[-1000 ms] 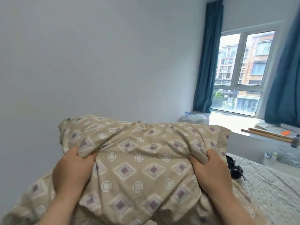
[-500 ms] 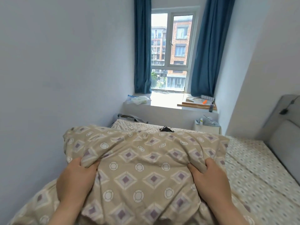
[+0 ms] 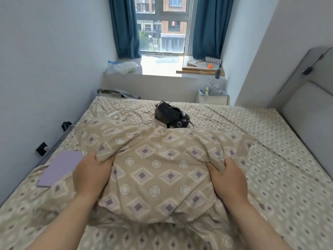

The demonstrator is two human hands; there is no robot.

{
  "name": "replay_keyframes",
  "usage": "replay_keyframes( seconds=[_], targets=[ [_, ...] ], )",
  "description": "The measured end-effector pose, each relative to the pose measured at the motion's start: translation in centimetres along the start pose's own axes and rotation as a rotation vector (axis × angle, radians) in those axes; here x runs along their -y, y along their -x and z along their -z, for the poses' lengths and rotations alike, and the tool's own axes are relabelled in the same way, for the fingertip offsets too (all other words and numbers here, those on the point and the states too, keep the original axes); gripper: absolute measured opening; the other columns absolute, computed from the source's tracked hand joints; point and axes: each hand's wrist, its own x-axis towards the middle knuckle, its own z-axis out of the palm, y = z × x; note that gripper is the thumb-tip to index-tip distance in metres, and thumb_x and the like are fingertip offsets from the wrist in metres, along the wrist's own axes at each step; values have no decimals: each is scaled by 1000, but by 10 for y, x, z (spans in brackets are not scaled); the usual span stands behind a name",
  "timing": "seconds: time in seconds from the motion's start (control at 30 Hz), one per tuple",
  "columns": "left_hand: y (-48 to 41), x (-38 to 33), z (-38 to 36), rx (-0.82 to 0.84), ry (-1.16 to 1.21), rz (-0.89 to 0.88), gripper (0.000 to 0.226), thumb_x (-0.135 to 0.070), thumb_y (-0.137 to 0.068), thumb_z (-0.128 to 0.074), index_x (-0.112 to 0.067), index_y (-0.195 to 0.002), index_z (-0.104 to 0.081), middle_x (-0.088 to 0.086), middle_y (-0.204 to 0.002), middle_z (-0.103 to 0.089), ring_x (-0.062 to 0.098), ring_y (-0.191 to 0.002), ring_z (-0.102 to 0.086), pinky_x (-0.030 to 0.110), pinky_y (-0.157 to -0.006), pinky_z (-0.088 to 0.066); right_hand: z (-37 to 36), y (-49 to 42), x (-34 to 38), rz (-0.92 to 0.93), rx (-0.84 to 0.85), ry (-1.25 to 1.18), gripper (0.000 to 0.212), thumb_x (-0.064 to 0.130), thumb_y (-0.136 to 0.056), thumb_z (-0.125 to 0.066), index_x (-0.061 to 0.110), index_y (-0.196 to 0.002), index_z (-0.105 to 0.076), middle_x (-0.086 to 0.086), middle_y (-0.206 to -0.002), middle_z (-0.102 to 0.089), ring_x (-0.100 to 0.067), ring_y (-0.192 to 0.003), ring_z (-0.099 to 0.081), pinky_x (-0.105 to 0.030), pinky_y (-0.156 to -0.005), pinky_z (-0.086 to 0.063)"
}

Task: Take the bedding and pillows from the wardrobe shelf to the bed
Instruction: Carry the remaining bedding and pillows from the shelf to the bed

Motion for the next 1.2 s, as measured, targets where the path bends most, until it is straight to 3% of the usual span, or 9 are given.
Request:
replay_keyframes(
  seconds=[0.17, 0.57, 1.07, 1.2],
  targets=[
    [-25, 60, -77, 79, -28, 13, 43, -61, -80, -55, -18, -75, -58, 0, -71, -60, 24, -64, -55, 39, -62, -49, -77, -13, -45, -59, 24, 34, 36, 54, -83, -62, 22, -74, -48, 4, -70, -60, -14, -64, -56, -35, -59, -47],
    [-80, 158, -254, 221, -13, -9, 41, -58, -80, -57, -17, -74, -56, 2, -69, -58, 26, -65, -54, 37, -58, -41, -235, -67, -147, -139, 20, 142, 39, 56, -84, -60, 18, -82, -51, 3, -73, -60, -17, -67, -57, -36, -61, -47],
    [-70, 195, -304, 336, -129, 29, 67, -82, -70, -49, -17, -87, -55, 5, -81, -64, 33, -78, -59, 47, -77, -51, -273, -60, -195, -239, 92, 204, 42, 60, -82, -58, 23, -99, -51, 6, -88, -64, -24, -83, -60, -41, -74, -51],
    [-73, 194, -299, 334, -181, 74, 75, -82, -66, -50, -13, -95, -53, 10, -94, -64, 37, -90, -59, 51, -84, -48, -267, -59, -192, -263, 83, 171, 52, 65, -77, -59, 25, -109, -49, 7, -98, -63, -23, -92, -61, -41, -80, -52]
  ],
)
